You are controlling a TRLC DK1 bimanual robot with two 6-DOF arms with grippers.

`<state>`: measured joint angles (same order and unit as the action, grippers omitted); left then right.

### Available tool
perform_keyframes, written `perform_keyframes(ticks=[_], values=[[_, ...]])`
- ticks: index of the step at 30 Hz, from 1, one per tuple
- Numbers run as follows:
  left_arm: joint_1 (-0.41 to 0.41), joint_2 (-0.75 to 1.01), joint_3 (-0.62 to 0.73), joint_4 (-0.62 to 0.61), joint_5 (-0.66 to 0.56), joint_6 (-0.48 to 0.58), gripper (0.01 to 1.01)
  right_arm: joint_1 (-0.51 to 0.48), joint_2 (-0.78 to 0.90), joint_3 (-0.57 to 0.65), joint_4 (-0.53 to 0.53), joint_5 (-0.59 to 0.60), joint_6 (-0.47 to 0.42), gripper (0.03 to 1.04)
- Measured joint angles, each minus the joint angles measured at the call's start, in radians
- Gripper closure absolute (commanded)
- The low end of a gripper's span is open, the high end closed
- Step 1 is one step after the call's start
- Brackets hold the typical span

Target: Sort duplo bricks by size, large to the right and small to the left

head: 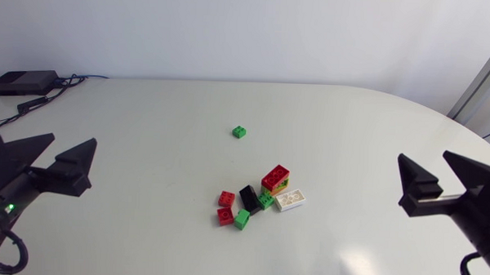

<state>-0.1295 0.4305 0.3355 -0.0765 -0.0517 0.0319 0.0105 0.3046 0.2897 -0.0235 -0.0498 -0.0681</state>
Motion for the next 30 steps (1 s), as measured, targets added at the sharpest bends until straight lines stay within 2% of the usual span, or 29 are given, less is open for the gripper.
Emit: perform_keyframes(ticks=[4, 11, 14, 16, 23, 26, 28, 30], values=[[-0.045, 0.182, 0.117, -0.067, 0.0, -0.007, 0.089, 0.014, 0.206, 0.135, -0.005, -0.003, 0.0, 0.07], [-0.104, 0.544, 0.335, -0.188, 0.022, -0.007, 0.089, 0.104, 0.529, 0.317, -0.112, -0.01, 0.011, 0.07], [-0.114, 0.679, 0.402, -0.205, 0.056, 0.002, 0.105, 0.108, 0.665, 0.39, -0.167, -0.085, 0.037, 0.07], [-0.122, 0.751, 0.435, -0.208, 0.056, 0.052, 0.116, 0.106, 0.757, 0.439, -0.195, -0.137, 0.052, 0.07], [-0.198, 0.931, 0.547, -0.314, 0.063, 0.161, 0.095, 0.122, 0.959, 0.515, -0.214, -0.282, 0.056, 0.07], [-0.207, 0.99, 0.574, -0.32, 0.119, 0.204, 0.095, 0.144, 1.015, 0.547, -0.218, -0.335, 0.048, 0.07], [-0.216, 1.014, 0.578, -0.317, 0.136, 0.225, 0.095, 0.153, 1.056, 0.58, -0.244, -0.37, 0.03, 0.07], [-0.23, 1.034, 0.578, -0.308, 0.155, 0.245, 0.093, 0.171, 1.089, 0.616, -0.3, -0.358, -0.022, 0.07]])
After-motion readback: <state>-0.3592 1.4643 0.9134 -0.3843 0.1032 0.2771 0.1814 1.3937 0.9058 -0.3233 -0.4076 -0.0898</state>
